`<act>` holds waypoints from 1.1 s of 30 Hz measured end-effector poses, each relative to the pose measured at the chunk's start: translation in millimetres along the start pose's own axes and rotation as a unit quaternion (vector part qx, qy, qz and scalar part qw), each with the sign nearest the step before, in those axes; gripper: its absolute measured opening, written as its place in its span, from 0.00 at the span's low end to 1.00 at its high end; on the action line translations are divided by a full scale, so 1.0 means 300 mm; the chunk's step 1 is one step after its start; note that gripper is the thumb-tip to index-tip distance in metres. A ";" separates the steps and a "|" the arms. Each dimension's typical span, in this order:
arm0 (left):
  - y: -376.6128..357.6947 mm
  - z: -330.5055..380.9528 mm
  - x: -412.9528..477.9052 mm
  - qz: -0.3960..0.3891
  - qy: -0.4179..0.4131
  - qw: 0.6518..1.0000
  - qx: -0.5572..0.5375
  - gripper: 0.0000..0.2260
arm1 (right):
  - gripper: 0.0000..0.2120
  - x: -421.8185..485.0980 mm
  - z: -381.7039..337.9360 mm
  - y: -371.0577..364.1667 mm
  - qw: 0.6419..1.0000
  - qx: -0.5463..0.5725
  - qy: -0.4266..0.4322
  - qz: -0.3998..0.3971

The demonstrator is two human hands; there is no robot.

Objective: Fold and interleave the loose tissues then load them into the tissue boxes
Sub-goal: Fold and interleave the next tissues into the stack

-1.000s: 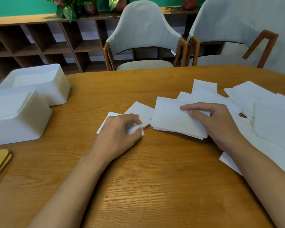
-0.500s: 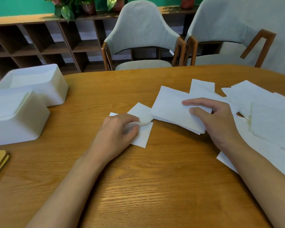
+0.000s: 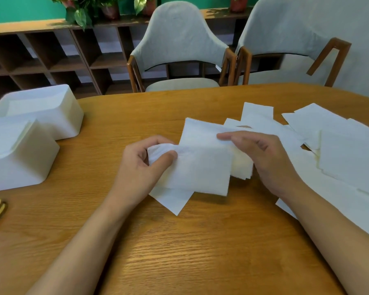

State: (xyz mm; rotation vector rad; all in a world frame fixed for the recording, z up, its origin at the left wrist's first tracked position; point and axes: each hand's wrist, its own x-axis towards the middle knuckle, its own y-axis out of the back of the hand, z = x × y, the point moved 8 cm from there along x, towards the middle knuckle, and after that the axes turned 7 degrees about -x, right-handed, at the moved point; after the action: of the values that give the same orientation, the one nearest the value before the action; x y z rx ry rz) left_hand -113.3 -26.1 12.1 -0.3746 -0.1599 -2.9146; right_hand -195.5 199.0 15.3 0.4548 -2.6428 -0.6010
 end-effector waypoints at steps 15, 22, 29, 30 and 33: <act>-0.029 -0.060 -0.006 0.101 0.036 0.992 -0.063 0.06 | 0.16 -0.039 -0.014 -0.113 0.997 0.038 -0.021 -0.066; -0.040 -0.053 -0.019 0.114 0.028 0.992 -0.052 0.06 | 0.28 -0.044 -0.031 -0.115 0.998 0.042 -0.002 -0.055; -0.045 -0.053 -0.015 0.099 0.027 0.993 -0.050 0.09 | 0.28 -0.039 -0.024 -0.113 0.999 0.014 -0.005 -0.046; -0.046 -0.050 -0.017 0.100 0.023 0.994 -0.041 0.10 | 0.28 -0.038 -0.021 -0.113 0.999 0.013 -0.008 -0.045; -0.039 -0.028 -0.025 0.113 -0.020 0.991 0.070 0.16 | 0.29 -0.038 -0.025 -0.103 1.000 0.005 -0.004 -0.028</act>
State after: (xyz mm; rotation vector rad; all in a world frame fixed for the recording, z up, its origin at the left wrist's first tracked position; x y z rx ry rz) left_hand -110.8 -14.5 1.1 -0.4004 -0.3050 -2.6559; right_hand -175.5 174.4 3.8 0.5318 -2.6493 -0.6083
